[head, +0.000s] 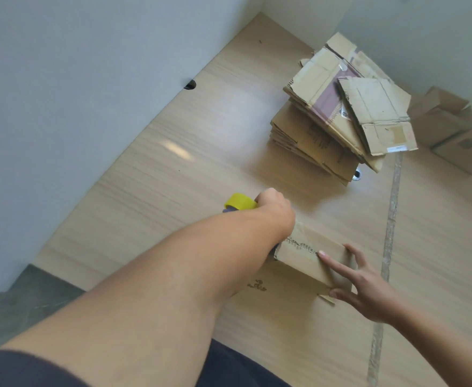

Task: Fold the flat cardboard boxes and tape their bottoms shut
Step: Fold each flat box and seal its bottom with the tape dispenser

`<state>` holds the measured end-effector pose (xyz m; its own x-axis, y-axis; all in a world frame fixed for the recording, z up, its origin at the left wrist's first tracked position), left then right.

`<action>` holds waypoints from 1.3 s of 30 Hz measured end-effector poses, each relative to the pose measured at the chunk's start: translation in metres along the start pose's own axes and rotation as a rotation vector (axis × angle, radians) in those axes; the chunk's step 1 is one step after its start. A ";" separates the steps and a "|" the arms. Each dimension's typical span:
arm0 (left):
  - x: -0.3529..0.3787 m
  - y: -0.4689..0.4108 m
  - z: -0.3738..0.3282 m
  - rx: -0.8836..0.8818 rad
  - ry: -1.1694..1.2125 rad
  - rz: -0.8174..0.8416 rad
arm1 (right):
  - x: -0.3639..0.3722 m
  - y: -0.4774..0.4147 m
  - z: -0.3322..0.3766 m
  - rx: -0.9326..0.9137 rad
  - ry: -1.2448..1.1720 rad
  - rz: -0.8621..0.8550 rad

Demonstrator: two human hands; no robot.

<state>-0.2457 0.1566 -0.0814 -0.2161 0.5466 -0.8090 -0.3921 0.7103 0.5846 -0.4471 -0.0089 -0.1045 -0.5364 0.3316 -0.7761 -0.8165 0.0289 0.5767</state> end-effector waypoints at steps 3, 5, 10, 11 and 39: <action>0.015 0.004 0.016 -0.027 -0.092 0.038 | -0.003 -0.001 0.001 -0.010 0.015 0.022; 0.026 0.011 0.034 -0.091 0.001 0.056 | -0.004 -0.001 0.001 -0.005 0.023 0.027; 0.039 0.041 0.078 -0.257 0.317 -0.119 | 0.000 0.001 0.002 0.025 -0.126 0.033; 0.050 0.043 0.082 -0.292 0.377 -0.127 | 0.000 0.001 0.006 0.038 -0.241 0.014; 0.082 0.012 -0.047 -0.192 1.719 -0.064 | 0.059 -0.023 0.034 0.485 -1.389 -0.585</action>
<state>-0.3099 0.1888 -0.1433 -0.7768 -0.6286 -0.0377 -0.5020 0.5820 0.6397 -0.4527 0.0418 -0.1544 0.6421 0.7283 -0.2391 -0.5431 0.6524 0.5286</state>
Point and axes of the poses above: each hand's wrist, its own y-axis away from the middle knuckle, its own x-axis out of the palm, z = x × y, the point moved 1 cm from there along -y, towards the middle knuckle, and after that the axes turned 5 degrees about z, right-handed, at the moved point
